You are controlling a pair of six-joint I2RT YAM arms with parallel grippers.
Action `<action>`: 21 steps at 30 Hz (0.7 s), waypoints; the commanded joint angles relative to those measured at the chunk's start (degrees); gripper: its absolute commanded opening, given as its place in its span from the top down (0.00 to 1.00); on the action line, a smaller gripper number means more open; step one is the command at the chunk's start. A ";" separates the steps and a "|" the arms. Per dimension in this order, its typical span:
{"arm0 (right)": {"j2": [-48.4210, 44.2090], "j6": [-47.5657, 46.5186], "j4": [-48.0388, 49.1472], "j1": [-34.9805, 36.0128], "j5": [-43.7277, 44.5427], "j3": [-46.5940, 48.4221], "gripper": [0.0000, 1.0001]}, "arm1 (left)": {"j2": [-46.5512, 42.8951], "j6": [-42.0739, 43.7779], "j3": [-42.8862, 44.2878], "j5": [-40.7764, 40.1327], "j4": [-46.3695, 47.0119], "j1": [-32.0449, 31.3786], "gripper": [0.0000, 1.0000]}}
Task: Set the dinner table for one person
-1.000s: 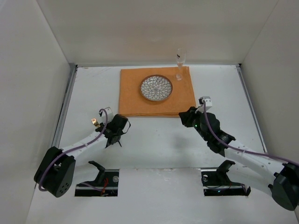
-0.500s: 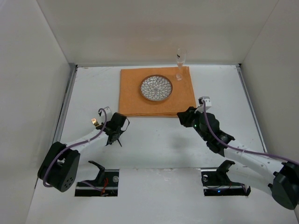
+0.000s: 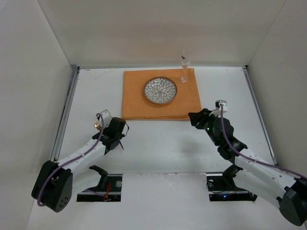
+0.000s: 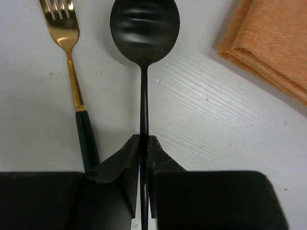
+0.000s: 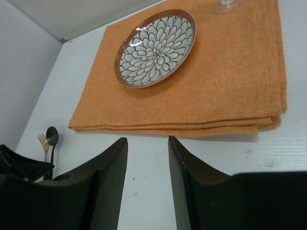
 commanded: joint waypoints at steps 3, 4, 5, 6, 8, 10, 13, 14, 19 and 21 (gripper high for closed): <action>-0.95 2.68 2.46 -2.43 0.75 -1.57 0.53 | -6.20 4.24 8.67 -3.57 -4.94 -5.19 1.00; -1.12 3.82 2.46 -3.14 1.10 -1.92 0.52 | -6.29 5.03 10.52 -3.92 -5.03 -6.77 1.00; -1.30 4.87 2.55 -3.84 1.28 -2.36 0.51 | -5.86 5.65 12.28 -4.10 -4.51 -8.44 1.00; -1.39 5.58 2.64 -4.54 1.37 -2.80 0.50 | -4.90 5.92 14.30 -3.92 -3.98 -10.11 1.00; -1.65 6.64 2.64 -6.39 1.46 -3.51 0.46 | -1.04 6.36 18.43 -3.13 -1.70 -13.71 1.00; -1.91 7.34 2.46 -8.23 1.55 -4.12 0.46 | 4.40 7.93 22.82 -1.82 2.07 -16.97 1.00; -2.35 8.05 2.29 -10.43 1.11 -4.83 0.45 | 13.45 10.57 30.11 1.16 7.79 -19.70 1.00; -2.53 8.22 2.29 -10.79 1.02 -5.00 0.45 | 16.44 11.28 32.83 2.13 9.37 -20.23 1.00; -2.79 8.58 2.29 -11.75 1.46 -5.44 0.45 | 30.93 12.78 47.50 6.79 13.51 -21.20 1.00; -2.88 8.84 2.29 -11.76 1.28 -5.53 0.45 | 35.61 13.39 53.05 8.46 13.60 -21.55 1.00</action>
